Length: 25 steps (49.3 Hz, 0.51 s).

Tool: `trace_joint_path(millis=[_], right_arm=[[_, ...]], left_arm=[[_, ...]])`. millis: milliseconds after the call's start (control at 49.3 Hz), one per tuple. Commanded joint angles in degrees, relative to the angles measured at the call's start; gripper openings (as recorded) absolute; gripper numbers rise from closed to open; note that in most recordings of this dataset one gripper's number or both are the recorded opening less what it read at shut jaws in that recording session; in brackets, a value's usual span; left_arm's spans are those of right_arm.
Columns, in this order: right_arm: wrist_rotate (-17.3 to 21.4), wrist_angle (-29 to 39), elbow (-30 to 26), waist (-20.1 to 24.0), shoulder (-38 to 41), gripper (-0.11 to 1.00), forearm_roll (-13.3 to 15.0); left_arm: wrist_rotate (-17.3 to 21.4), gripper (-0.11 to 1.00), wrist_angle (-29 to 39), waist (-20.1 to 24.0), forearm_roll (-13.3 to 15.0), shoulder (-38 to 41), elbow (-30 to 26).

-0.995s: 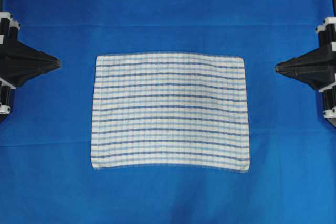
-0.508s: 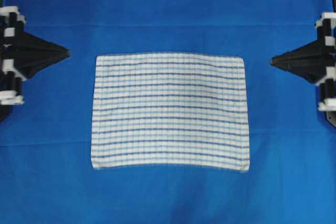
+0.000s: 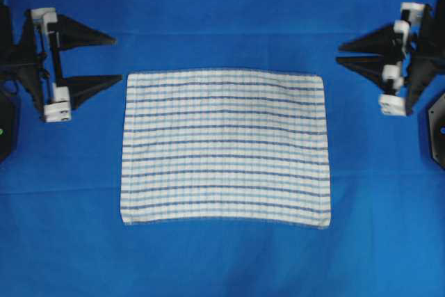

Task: Fold the blue towel.
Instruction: 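Move both grippers to the towel's far corners and grasp them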

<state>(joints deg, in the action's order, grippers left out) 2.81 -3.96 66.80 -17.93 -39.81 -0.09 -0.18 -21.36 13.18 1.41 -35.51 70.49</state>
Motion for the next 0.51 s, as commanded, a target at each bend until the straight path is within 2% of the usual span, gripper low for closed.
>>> trace_joint_path(millis=[0, 41, 81, 223, 487], right_arm=[[-0.1, -0.1, -0.7, -1.9, 3.6, 0.56, 0.1], [-0.2, -0.2, -0.8, -2.5, 5.5, 0.65, 0.3], [-0.2, -0.2, -1.0, -3.3, 7.5, 0.69, 0.4], [-0.2, -0.6, -1.3, -4.7, 14.6, 0.63, 0.4], [-0.2, -3.1, -3.0, -5.3, 27.1, 0.63, 0.4]], left_arm=[[-0.1, 0.86, -2.2, 1.2, 0.1, 2.9, -0.1], [-0.1, 0.86, -2.6, 1.8, 0.1, 4.5, 0.0], [-0.1, 0.84, -3.0, 2.4, 0.1, 6.4, 0.1], [-0.1, 0.83, -4.9, 4.1, 0.2, 13.8, 0.0], [-0.1, 0.83, -7.8, 6.9, 0.2, 26.7, -1.5]])
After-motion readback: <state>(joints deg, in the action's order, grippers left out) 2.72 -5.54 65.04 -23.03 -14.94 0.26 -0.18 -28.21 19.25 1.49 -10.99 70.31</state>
